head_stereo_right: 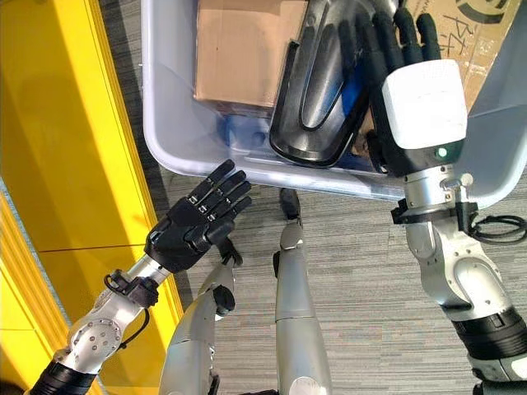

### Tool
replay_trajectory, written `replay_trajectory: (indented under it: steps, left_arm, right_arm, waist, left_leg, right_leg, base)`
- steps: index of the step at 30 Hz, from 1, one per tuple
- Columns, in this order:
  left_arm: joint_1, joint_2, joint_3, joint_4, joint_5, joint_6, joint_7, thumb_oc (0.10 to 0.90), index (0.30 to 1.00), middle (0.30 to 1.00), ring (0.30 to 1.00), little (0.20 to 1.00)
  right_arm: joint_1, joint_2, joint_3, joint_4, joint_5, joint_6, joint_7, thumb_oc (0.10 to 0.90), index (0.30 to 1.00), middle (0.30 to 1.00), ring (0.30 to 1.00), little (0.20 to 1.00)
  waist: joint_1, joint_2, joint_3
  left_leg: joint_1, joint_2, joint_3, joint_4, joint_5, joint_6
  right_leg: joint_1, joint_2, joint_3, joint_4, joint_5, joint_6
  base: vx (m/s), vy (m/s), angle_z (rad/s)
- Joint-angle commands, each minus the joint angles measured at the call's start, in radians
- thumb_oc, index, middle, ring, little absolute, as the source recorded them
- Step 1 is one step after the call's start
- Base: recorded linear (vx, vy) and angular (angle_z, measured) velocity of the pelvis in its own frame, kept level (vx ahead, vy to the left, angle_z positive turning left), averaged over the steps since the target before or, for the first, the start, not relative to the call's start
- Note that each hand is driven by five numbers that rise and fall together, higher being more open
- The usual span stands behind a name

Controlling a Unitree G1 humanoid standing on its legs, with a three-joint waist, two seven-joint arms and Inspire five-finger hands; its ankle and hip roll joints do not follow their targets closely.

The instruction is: Move parts from the plastic box to the shelf.

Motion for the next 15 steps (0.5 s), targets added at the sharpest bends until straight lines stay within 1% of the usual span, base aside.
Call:
replay_trajectory:
  steps: [1,4,11,13,15]
  left_arm:
    - [0.027,-0.049,-0.020,-0.074,0.034,0.000,-0.052,0.900,1.000,1.000,1.000,1.000]
    - [0.027,-0.051,-0.024,-0.065,0.044,-0.004,-0.068,0.900,1.000,1.000,1.000,1.000]
    - [0.022,-0.054,-0.035,-0.061,0.052,-0.007,-0.079,0.900,1.000,1.000,1.000,1.000]
    - [0.016,-0.049,-0.041,-0.061,0.043,-0.012,-0.090,0.900,1.000,1.000,1.000,1.000]
    - [0.015,-0.051,-0.042,-0.065,0.039,-0.013,-0.091,0.900,1.000,1.000,1.000,1.000]
  right_arm:
    - [-0.094,-0.072,-0.002,-0.017,0.002,0.034,-0.017,0.900,1.000,1.000,1.000,1.000]
    - [-0.109,-0.067,0.015,0.036,0.001,0.028,-0.050,0.900,1.000,1.000,1.000,1.000]
    - [-0.138,-0.063,0.041,0.070,-0.037,0.000,-0.088,0.900,1.000,1.000,1.000,1.000]
    - [-0.196,-0.064,0.087,0.092,-0.041,-0.027,-0.104,0.900,1.000,1.000,1.000,1.000]
    - [-0.226,-0.062,0.106,0.091,-0.041,-0.044,-0.106,0.900,1.000,1.000,1.000,1.000]
  waist:
    - [-0.042,0.076,-0.012]
    - [-0.036,0.086,-0.012]
    - [-0.027,0.104,-0.012]
    - [-0.018,0.118,-0.012]
    - [-0.016,0.124,-0.012]
  left_leg:
    - [0.086,0.189,-0.111,0.157,-0.135,-0.108]
    - [0.077,0.187,-0.114,0.149,-0.129,-0.109]
    - [0.072,0.183,-0.115,0.136,-0.124,-0.111]
    - [0.076,0.180,-0.113,0.125,-0.113,-0.113]
    - [0.081,0.178,-0.112,0.120,-0.110,-0.113]
  right_leg:
    - [-0.010,-0.035,0.002,-0.012,-0.048,0.060]
    - [-0.026,-0.040,0.002,-0.004,-0.049,0.060]
    - [-0.052,-0.044,0.006,0.013,-0.052,0.059]
    - [-0.054,-0.049,0.008,0.015,-0.053,0.059]
    - [-0.053,-0.052,0.010,0.019,-0.055,0.060]
  base:
    - [-0.02,-0.040,0.06]
    - [-0.01,-0.017,0.04]
    - [0.00,0.000,0.00]
    - [0.00,0.000,0.00]
    - [0.00,0.000,0.00]
